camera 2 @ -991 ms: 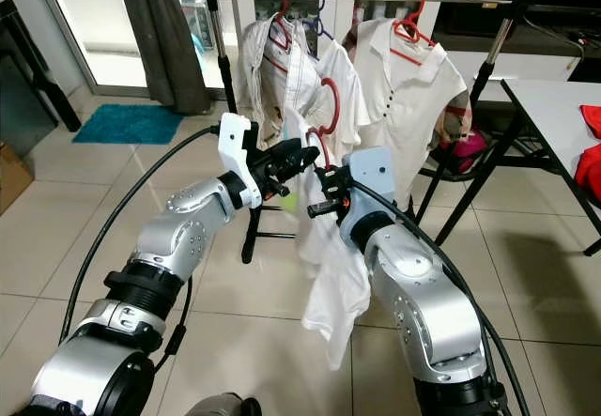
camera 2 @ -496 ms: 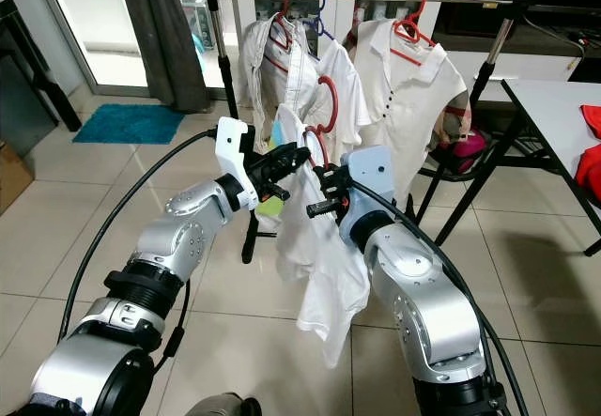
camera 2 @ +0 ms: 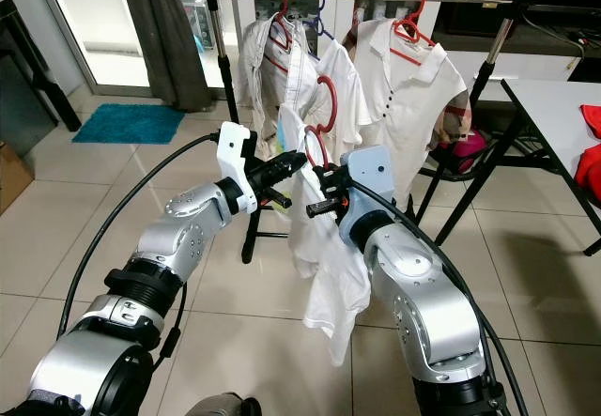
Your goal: Hang hanger
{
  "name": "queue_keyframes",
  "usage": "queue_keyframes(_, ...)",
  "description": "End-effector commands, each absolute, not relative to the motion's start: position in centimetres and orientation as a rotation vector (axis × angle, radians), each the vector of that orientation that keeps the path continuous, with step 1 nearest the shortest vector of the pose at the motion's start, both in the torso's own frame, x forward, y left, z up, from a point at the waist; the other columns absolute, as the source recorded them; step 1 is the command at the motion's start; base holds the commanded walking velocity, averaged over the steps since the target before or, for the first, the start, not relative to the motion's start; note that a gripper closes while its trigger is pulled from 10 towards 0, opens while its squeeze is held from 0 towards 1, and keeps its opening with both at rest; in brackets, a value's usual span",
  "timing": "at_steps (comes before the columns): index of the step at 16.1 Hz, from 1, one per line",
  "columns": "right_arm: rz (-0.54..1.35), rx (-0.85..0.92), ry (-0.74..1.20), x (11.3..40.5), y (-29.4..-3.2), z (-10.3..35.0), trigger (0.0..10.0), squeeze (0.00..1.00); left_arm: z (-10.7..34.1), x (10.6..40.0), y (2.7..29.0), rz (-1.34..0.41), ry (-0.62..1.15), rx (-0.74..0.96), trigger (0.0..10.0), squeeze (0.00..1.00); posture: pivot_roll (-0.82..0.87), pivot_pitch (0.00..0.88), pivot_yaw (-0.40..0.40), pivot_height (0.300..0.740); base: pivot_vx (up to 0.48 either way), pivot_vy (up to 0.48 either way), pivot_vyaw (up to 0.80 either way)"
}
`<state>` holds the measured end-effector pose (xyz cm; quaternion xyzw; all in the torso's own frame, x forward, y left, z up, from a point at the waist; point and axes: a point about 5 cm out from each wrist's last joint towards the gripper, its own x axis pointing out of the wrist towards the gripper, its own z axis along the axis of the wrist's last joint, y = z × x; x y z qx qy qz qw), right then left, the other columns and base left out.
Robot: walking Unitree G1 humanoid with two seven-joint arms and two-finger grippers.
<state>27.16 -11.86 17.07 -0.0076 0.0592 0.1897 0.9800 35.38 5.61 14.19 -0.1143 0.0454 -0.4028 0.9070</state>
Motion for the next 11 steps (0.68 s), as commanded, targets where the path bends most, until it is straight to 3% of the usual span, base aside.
queue_keyframes(1, 0.405, -0.032, 0.023, 27.0, -11.4, 19.0, 10.0, 0.00, 14.7, 35.6, 5.7, -0.825, 0.077, -0.218, 0.0, 0.00, 0.00, 0.000, 0.076, 0.740, 0.000, 0.000, 0.00)
queue_keyframes(5, 0.388, -0.023, 0.069, 26.8, -11.5, 18.3, 10.0, 0.00, 14.5, 35.9, 7.7, -0.686, 0.053, -0.198, 0.0, 0.00, 0.01, 0.000, 0.069, 0.740, 0.000, 0.000, 0.00)
queue_keyframes(8, 0.152, -0.047, 0.282, 26.7, -14.4, 14.9, 10.0, 0.00, 13.7, 34.8, 10.0, -0.549, 0.077, -0.204, 0.0, 0.00, 0.02, 0.000, 0.047, 0.740, 0.000, 0.000, 0.00)
queue_keyframes(11, 0.089, -0.095, 0.373, 26.2, -15.5, 13.6, 10.0, 0.00, 13.3, 33.9, 9.7, -0.546, 0.094, -0.212, 0.0, 0.00, 0.02, 0.000, 0.038, 0.740, 0.000, 0.000, 0.00)
